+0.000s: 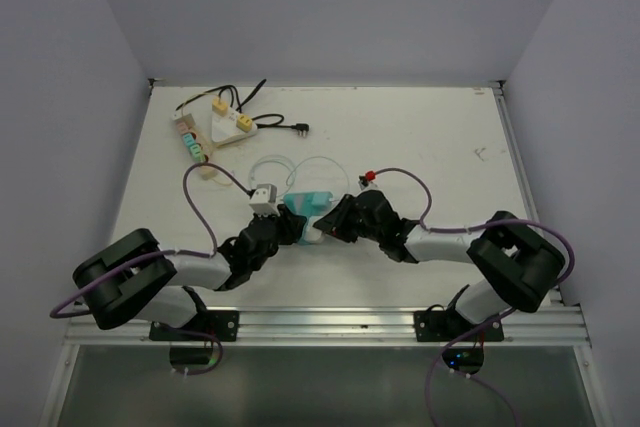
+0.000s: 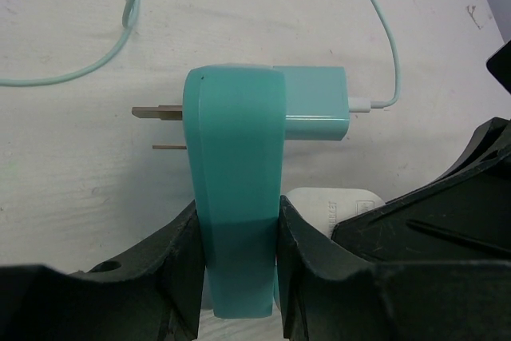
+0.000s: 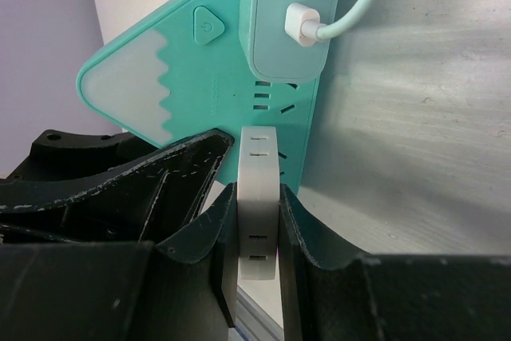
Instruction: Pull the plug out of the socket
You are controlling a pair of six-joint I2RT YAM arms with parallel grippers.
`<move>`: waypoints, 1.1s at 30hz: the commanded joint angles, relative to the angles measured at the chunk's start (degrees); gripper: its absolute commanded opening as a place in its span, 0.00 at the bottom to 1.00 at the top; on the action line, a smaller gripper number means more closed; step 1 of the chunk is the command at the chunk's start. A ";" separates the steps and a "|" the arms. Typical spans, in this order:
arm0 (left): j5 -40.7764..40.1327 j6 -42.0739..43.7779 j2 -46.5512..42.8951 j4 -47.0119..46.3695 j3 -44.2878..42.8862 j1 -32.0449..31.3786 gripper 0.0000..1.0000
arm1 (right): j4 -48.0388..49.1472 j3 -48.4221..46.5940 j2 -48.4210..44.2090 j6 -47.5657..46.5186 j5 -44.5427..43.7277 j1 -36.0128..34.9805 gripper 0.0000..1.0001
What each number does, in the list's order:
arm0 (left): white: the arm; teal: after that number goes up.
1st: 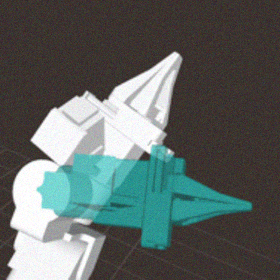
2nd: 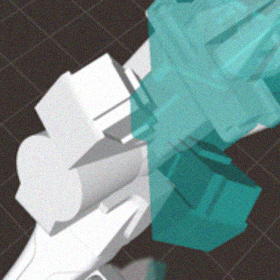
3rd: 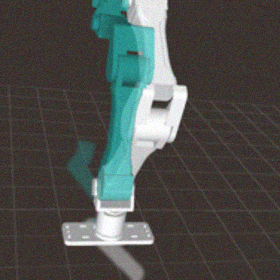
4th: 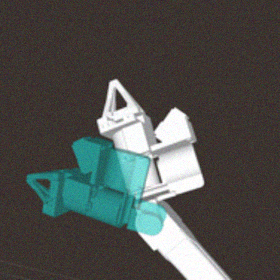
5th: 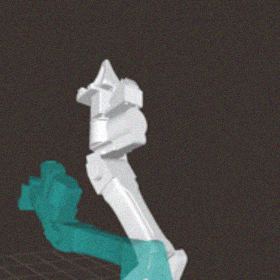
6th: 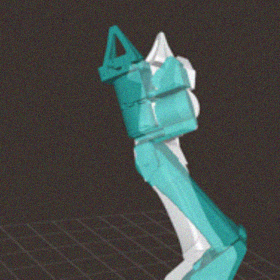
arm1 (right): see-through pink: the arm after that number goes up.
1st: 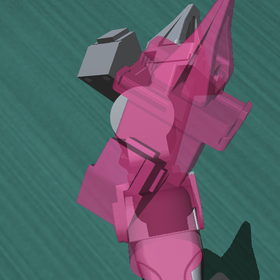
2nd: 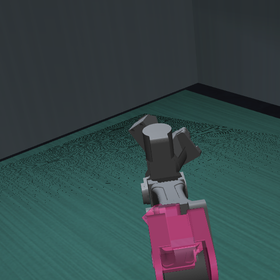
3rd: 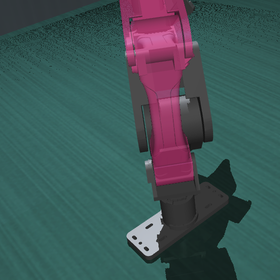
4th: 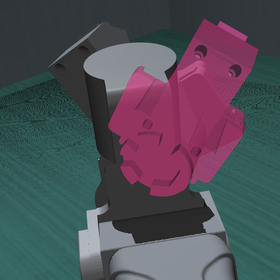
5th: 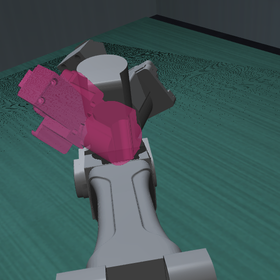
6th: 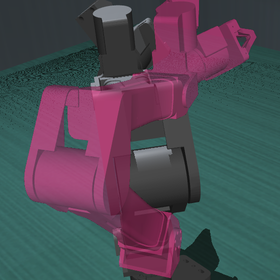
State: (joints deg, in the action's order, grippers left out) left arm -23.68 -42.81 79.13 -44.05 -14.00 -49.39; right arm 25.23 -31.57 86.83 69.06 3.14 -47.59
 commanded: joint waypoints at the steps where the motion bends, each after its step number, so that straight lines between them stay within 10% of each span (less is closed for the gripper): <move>1: -10.06 -1.83 -0.20 3.09 -0.15 0.43 0.00 | 3.42 1.07 -3.06 1.87 2.31 -0.66 0.00; 17: -23.33 -6.23 -2.76 12.84 -1.82 -1.50 0.00 | -9.23 3.98 -18.79 1.78 -1.11 -0.57 0.00; 33: -39.06 -0.62 -2.40 16.37 -7.27 -6.42 0.00 | -12.14 0.90 -15.90 4.42 5.29 0.65 0.00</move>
State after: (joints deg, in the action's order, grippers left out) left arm -39.05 -49.54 76.47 -33.56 -21.32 -58.72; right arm 14.85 -28.75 72.05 72.05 0.64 -46.63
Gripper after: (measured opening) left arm 0.388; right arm 0.239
